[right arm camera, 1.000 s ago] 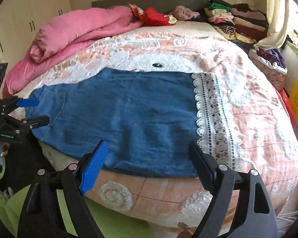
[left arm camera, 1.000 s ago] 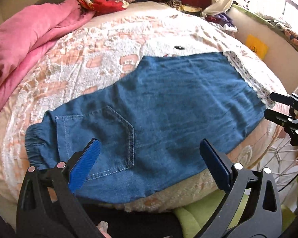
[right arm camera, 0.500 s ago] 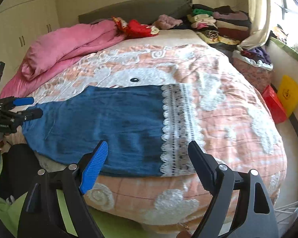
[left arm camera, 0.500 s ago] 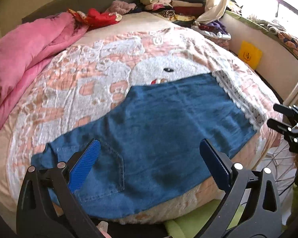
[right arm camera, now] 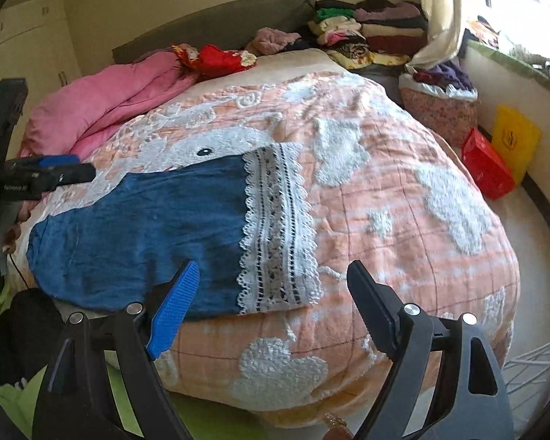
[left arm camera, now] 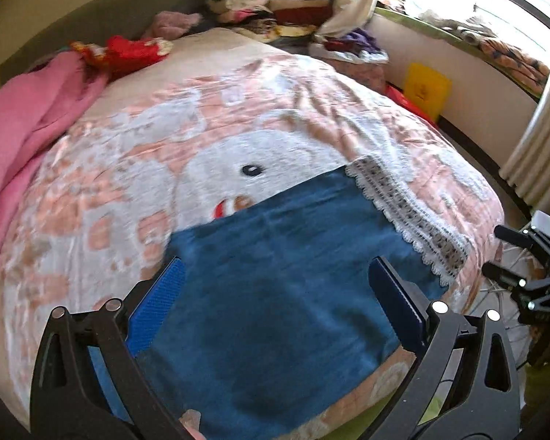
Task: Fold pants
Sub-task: 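Grasp the lace hem edge with the right gripper and lift it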
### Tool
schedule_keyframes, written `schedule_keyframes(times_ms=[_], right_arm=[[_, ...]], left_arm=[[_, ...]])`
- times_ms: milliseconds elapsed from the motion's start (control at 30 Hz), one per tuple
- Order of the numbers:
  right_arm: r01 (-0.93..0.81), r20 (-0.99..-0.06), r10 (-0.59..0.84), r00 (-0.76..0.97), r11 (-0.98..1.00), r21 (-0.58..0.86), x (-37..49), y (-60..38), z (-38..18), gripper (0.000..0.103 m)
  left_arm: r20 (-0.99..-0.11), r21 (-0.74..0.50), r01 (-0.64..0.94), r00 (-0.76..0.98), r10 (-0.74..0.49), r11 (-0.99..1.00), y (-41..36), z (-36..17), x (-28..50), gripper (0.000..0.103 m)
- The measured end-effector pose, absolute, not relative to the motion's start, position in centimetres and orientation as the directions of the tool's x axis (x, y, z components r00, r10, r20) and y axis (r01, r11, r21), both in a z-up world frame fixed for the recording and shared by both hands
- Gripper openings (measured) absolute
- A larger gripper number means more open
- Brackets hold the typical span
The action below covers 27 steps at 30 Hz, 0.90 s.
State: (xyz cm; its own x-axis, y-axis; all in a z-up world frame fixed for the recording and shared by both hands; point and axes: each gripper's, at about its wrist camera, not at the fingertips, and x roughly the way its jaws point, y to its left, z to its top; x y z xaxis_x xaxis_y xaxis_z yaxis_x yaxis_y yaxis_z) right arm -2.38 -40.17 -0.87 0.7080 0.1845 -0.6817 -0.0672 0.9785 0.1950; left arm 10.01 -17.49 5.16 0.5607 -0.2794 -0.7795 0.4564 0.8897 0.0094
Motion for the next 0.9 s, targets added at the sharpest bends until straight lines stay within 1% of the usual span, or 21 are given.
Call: schedule_keyframes(times_ms=[333, 600, 767, 800, 833, 867, 900], right_arm=[[-0.068, -0.711, 0.241, 0.661, 0.962, 0.263, -0.5, -40.5, -3.8, 0.082], [-0.058, -0.718, 0.263, 0.645, 0.953, 0.297, 1.5, -40.6, -5.3, 0.082], [-0.056, -0.733, 0.282, 0.62, 0.947, 0.317, 2.7, -40.8, -6.7, 0.083], [-0.064, -0.724, 0.294, 0.624, 0.943, 0.327, 2.7, -40.9, -6.8, 0.081], [-0.07, -0.715, 0.302, 0.63, 0.94, 0.334, 2.7, -40.9, -6.8, 0.073], [-0.091, -0.699, 0.327, 0.636, 0.931, 0.353, 2.6, -40.9, -6.7, 0.053], [-0.105, -0.69, 0.345, 0.636, 0.925, 0.365, 2.6, -40.8, -6.5, 0.053]], left_arm=[[-0.794, 0.029, 0.564, 0.514, -0.324, 0.825, -23.1, 2.8, 15.3, 0.095], [-0.828, 0.057, 0.599, 0.475, -0.298, 0.799, -26.4, -1.1, 20.0, 0.095], [-0.839, 0.001, 0.613, 0.43, -0.333, 0.79, -27.3, -2.7, 21.8, 0.094], [-0.839, -0.009, 0.621, 0.422, -0.344, 0.784, -27.6, -3.0, 22.1, 0.094], [-0.84, -0.018, 0.624, 0.414, -0.35, 0.782, -27.7, -3.3, 22.2, 0.093], [-0.842, -0.03, 0.629, 0.402, -0.358, 0.777, -27.8, -3.5, 22.3, 0.085], [-0.845, -0.04, 0.638, 0.389, -0.367, 0.769, -28.0, -3.8, 22.3, 0.068]])
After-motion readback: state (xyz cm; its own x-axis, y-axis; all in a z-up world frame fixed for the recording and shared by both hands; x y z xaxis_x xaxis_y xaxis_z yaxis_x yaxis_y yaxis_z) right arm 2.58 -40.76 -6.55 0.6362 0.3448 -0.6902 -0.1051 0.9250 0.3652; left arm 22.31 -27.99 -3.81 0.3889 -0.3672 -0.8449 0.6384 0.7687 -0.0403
